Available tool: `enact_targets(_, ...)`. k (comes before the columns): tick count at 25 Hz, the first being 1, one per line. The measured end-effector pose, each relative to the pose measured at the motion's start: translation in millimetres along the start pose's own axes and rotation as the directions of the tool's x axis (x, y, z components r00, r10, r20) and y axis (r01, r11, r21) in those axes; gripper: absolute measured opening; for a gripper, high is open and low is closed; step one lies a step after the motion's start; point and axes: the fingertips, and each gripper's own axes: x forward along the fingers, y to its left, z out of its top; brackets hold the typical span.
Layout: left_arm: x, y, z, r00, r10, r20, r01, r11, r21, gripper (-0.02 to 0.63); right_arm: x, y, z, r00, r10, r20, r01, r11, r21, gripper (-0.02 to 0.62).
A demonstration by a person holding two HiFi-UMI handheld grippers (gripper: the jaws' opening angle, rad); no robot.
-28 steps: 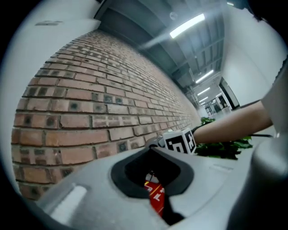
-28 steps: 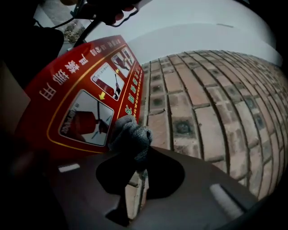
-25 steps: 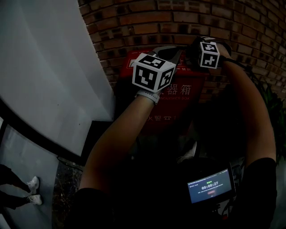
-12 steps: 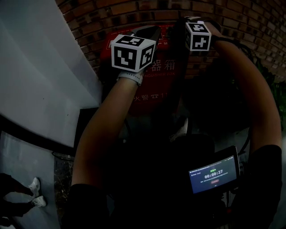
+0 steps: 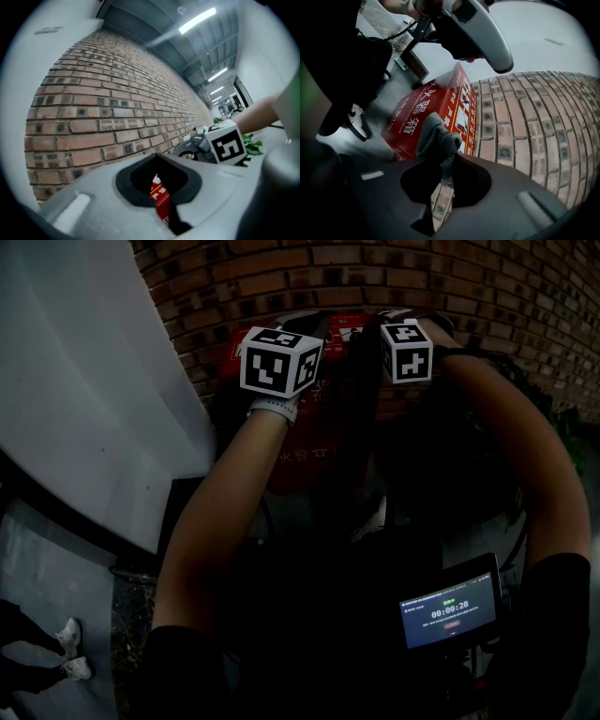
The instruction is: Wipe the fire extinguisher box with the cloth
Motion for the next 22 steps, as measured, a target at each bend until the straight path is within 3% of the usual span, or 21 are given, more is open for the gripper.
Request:
enact_targets(4, 0.0, 2.8, -1.2, 1.0, 0.015, -0.028, -0.014, 1.0, 0.018, 0.003, -5.0, -5.5, -2.3, 0.999, -0.036, -0.021, 0.036, 0.999, -0.016, 0.037)
enact_targets(11, 18.7, 31.0, -9.3, 0.991, 0.065, -0.117, -0.049, 0.99, 0.129, 0.003, 24.2, -69.4, -13.3, 0.984, -0.17, -0.061, 0.177, 0.976, 0.13, 0.038)
enact_targets(17, 26.2, 65.6, -11.1, 0.982, 0.168, -0.083, -0.163, 0.984, 0.071, 0.003, 81.7, -100.5, -25.6, 0.974, -0.197, -0.109, 0.212, 0.966, 0.15, 0.038)
enact_targets(22, 25.9, 72.3, -18.8, 0.983, 0.167, -0.073, -0.164, 0.985, 0.045, 0.003, 113.7, -112.6, -25.9, 0.976, -0.185, -0.114, 0.202, 0.965, 0.168, 0.038)
